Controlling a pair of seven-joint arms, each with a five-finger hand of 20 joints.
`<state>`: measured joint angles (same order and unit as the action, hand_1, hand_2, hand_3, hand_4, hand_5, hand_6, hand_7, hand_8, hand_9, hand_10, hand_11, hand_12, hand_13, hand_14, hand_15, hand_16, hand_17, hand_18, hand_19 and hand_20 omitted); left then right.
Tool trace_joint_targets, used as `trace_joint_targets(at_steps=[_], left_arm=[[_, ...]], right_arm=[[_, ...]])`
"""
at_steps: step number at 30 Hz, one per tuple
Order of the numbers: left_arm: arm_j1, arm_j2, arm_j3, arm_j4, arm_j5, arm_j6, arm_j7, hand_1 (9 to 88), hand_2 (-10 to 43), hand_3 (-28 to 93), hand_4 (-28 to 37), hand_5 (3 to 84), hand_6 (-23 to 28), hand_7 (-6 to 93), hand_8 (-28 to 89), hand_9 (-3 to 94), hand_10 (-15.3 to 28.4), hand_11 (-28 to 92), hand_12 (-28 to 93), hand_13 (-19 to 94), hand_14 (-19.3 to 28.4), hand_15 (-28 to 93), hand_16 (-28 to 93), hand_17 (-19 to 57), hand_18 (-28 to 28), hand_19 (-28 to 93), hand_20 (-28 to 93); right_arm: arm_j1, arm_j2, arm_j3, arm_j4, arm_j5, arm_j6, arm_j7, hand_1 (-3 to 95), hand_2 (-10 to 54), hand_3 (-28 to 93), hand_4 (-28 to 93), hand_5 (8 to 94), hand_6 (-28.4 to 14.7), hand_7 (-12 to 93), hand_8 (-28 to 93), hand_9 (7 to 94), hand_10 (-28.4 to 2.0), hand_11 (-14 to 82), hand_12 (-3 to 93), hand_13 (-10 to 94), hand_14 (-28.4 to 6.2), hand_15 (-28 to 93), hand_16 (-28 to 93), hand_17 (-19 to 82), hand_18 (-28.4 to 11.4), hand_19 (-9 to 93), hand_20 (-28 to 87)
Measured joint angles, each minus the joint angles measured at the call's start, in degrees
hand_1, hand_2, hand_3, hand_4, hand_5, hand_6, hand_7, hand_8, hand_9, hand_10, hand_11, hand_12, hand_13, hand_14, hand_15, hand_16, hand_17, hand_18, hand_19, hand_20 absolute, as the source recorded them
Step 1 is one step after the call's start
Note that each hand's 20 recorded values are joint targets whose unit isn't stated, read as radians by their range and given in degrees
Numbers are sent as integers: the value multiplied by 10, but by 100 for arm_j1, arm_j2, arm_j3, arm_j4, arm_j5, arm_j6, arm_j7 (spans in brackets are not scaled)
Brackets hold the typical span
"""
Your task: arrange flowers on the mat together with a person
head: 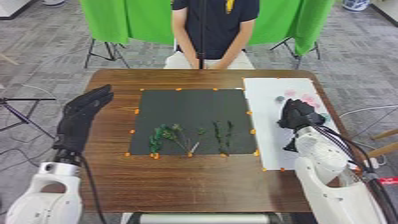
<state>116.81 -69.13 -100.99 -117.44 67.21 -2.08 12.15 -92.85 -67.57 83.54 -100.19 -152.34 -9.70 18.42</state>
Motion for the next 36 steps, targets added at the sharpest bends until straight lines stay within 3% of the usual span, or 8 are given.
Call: trace_joint_targets(at_steps=[5, 9, 14, 19, 25, 27, 32, 36], left_arm=[[207, 87, -294, -29, -145, 135, 66, 297, -47, 630, -158, 453, 43, 131, -53, 423, 129, 162, 148, 309, 156, 80, 55, 16, 100, 17, 131], [438, 91, -559, -72, -262, 437, 149, 289, -36, 631, -163, 454, 43, 134, -55, 426, 130, 164, 148, 311, 157, 81, 55, 18, 100, 17, 132], [644, 65, -670, -71, -441, 708, 255, 268, -14, 638, -178, 456, 43, 134, -55, 430, 132, 167, 147, 315, 158, 82, 54, 20, 100, 19, 133], [713, 19, -643, -13, -667, 868, 359, 184, 47, 648, -277, 459, 44, 134, -54, 432, 135, 170, 145, 319, 159, 84, 51, 23, 99, 23, 132], [708, 8, -471, 100, -820, 1004, 441, 169, 179, 594, -283, 467, 42, 136, -54, 441, 138, 174, 143, 328, 161, 94, 49, 28, 98, 32, 135], [705, 8, -413, 129, -865, 1047, 457, 176, 201, 582, -283, 469, 41, 137, -55, 444, 139, 175, 143, 329, 161, 96, 47, 29, 97, 34, 135], [661, 10, -273, 209, -956, 1114, 461, 169, 209, 594, -283, 471, 40, 140, -57, 446, 139, 177, 142, 329, 161, 99, 44, 30, 97, 36, 134], [660, 10, -250, 213, -977, 1124, 460, 172, 200, 598, -283, 470, 39, 141, -57, 446, 139, 176, 141, 329, 162, 100, 42, 30, 97, 36, 134]], right_arm=[[-124, 88, -14, -464, 371, 11, -1, 925, -95, -282, 452, 861, -6, 160, 71, 937, -94, 235, 226, 937, -10, 566, 170, 745, -69, 932, 255], [-57, 134, -122, -932, 510, 117, -65, 924, -95, -282, 454, 864, -5, 161, 72, 937, -93, 236, 227, 937, -9, 572, 172, 746, -70, 932, 266], [455, 80, -534, -1121, 734, 278, -381, 923, -95, -283, 452, 866, -2, 159, 71, 937, -93, 239, 228, 937, -9, 582, 175, 746, -71, 932, 295], [1354, -287, -1282, -684, 872, 286, -898, 921, -95, -283, 453, 865, 0, 160, 71, 937, -91, 238, 229, 937, -8, 586, 175, 746, -70, 932, 309], [2248, -1091, -2265, 234, 404, 183, -1591, 916, -95, -283, 455, 863, 4, 163, 68, 937, -83, 229, 231, 937, -6, 585, 175, 745, -71, 932, 321], [2383, -1367, -2519, 451, 46, 78, -1856, 915, -95, -283, 455, 862, 7, 165, 66, 937, -81, 226, 234, 937, -6, 581, 176, 743, -73, 932, 323], [2382, -2061, -2772, 974, -619, 25, -2444, 912, -95, -283, 460, 859, 9, 171, 61, 937, -80, 223, 240, 937, -7, 577, 180, 741, -74, 932, 325], [2324, -2383, -2924, 1328, -866, -42, -2511, 909, -95, -283, 461, 857, 10, 175, 60, 937, -81, 238, 247, 937, -6, 577, 182, 741, -74, 932, 323]])
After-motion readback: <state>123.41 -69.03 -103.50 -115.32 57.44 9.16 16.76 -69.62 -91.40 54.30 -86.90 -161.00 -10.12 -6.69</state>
